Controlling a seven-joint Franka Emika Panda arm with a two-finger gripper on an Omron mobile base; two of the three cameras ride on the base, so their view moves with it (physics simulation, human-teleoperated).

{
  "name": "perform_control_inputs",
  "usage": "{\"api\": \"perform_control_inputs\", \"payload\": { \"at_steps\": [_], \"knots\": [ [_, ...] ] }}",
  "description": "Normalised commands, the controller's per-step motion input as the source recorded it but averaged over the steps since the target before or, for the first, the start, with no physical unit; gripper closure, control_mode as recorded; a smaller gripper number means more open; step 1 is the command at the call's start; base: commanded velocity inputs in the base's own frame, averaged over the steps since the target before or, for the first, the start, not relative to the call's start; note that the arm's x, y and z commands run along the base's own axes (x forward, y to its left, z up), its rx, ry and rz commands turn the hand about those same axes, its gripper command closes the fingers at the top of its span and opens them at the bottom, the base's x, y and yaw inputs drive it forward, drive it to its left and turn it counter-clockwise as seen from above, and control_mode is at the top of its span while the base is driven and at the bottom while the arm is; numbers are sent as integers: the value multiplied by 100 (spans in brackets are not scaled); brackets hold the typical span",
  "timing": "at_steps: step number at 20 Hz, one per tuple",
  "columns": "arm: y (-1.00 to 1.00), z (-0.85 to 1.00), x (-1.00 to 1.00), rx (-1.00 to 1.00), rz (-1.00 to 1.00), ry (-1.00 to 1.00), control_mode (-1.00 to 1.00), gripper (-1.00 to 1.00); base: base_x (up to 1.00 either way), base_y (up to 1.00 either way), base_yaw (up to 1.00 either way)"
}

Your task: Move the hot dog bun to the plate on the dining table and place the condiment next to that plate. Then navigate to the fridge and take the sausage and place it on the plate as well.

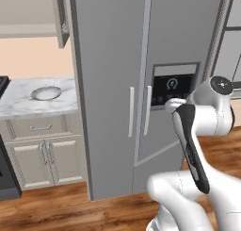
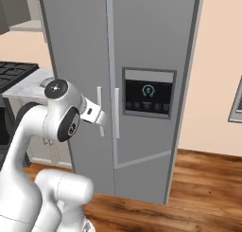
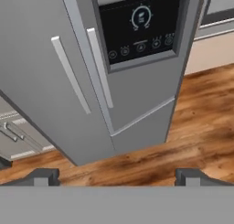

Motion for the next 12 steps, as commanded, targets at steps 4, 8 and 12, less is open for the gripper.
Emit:
{"api": "perform_control_inputs", "payload": {
  "at_steps": [4,8,12],
  "knots": [
    [14,-31,100,10,13,0,-100,-100,0,0,0],
    [4,-28,92,2,15,0,-100,-100,0,0,0],
    [0,-24,75,-4,12,0,-100,-100,0,0,0]
  ]
}}
